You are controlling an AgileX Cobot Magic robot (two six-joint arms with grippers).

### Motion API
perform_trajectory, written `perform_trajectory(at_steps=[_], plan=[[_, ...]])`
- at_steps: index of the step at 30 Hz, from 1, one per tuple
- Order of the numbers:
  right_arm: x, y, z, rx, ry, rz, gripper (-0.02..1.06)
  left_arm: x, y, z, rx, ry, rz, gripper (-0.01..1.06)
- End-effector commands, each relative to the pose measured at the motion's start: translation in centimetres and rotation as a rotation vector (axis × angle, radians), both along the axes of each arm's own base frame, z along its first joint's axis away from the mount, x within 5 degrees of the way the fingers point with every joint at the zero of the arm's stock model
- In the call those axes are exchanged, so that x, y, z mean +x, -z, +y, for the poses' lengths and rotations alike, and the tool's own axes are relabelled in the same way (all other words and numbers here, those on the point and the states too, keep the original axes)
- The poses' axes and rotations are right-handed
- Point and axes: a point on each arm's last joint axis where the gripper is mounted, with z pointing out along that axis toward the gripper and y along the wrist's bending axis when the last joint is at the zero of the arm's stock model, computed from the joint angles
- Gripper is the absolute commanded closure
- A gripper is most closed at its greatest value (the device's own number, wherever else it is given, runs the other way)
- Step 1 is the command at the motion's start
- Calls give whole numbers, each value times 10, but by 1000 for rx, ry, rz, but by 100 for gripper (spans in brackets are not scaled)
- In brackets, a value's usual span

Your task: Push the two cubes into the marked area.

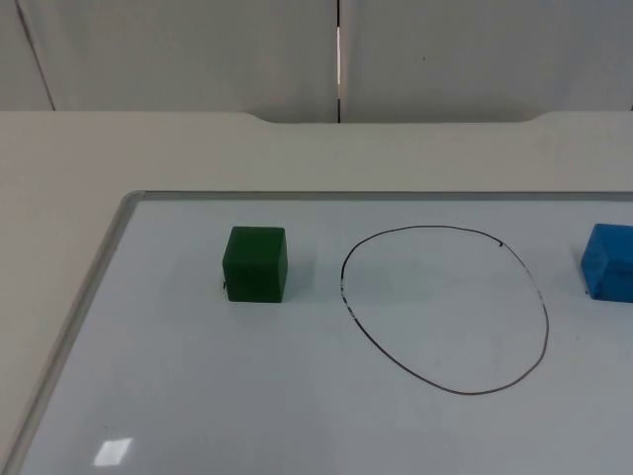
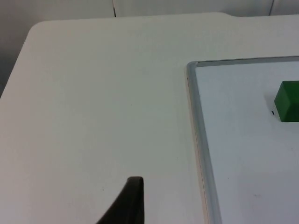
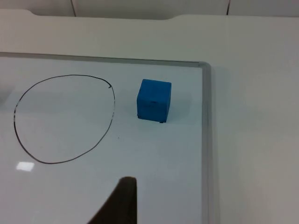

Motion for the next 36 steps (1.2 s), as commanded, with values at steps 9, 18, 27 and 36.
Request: perform_trajectory(at_steps=[9,18,27,36], plan=[[0,0,0,-7,1,-9,-1,18,-5,-1,-9,-2,21,0],[0,0,0,-7,1,-9,-1,36,-12,-2,-25,2,-15,0],[0,0,-1,-11,6,-9,-1,60,-13,-3,-27,0,11,0],[0,0,-1,-11,6,-9,-1,77,-10,-3,-29,-1,51,5]])
